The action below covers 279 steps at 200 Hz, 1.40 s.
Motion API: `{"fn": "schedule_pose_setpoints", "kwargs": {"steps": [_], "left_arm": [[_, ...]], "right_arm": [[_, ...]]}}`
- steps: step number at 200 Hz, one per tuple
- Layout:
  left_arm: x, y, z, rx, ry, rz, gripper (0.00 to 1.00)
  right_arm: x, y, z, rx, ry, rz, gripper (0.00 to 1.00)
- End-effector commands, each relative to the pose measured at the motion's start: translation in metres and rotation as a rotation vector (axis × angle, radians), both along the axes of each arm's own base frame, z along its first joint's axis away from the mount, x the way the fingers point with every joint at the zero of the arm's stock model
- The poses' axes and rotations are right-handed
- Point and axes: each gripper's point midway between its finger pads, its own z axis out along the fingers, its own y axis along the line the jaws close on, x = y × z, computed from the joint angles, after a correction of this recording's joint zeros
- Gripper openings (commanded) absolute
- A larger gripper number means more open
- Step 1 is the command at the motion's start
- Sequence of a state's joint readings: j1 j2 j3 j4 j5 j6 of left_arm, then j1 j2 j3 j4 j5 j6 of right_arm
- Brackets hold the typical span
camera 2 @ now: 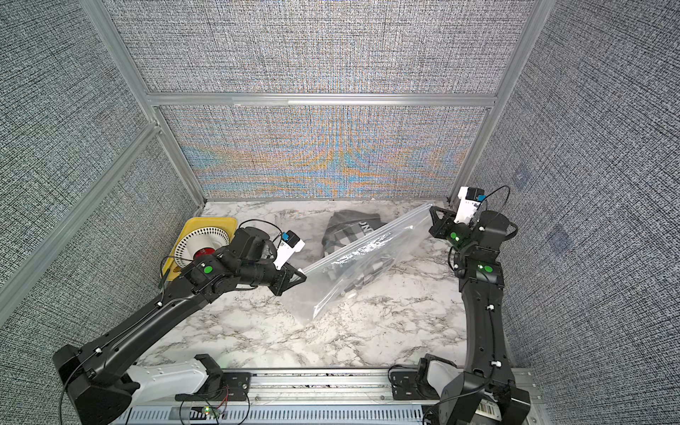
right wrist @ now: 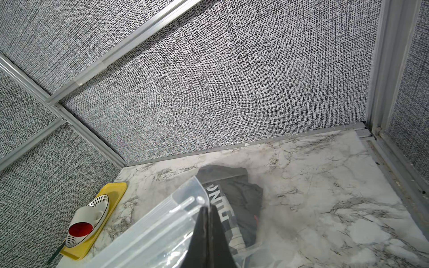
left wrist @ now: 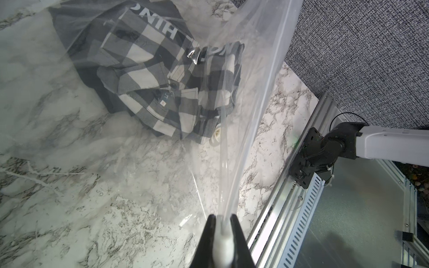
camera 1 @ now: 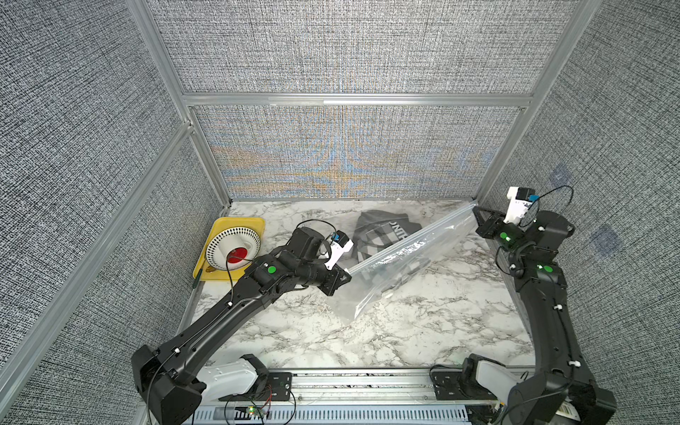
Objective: Place the folded shirt into the vacuum bag
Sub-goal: Close the vacuum bag at the center of the board.
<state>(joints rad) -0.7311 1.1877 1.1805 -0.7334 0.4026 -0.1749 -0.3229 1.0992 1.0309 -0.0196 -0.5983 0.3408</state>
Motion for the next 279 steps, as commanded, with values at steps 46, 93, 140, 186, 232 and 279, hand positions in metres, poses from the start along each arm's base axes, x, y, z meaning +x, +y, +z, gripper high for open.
{"fn": "schedule_pose_setpoints", "kwargs": {"steps": [46, 93, 140, 186, 232, 279], "left_arm": [[-0.055, 0.063, -0.045, 0.278, 0.245, 0.066, 0.00], [-0.069, 0.076, -0.052, 0.324, 0.271, 0.069, 0.00], [-0.071, 0.081, -0.048, 0.330, 0.260, 0.074, 0.00], [-0.065, 0.070, -0.045, 0.299, 0.251, 0.058, 0.00], [-0.058, 0.029, -0.017, 0.095, 0.247, -0.016, 0.45], [-0.046, 0.010, 0.006, -0.005, 0.205, -0.029, 0.66]], "right_arm": [[0.007, -0.070, 0.044, -0.080, -0.170, -0.344, 0.00], [0.007, -0.073, 0.040, -0.078, -0.163, -0.352, 0.00], [0.008, -0.073, 0.039, -0.065, -0.162, -0.344, 0.00], [0.011, -0.066, 0.033, -0.035, -0.151, -0.301, 0.00], [0.004, -0.057, 0.018, 0.010, -0.134, -0.269, 0.00], [-0.012, -0.068, 0.003, -0.043, -0.075, -0.359, 0.00]]}}
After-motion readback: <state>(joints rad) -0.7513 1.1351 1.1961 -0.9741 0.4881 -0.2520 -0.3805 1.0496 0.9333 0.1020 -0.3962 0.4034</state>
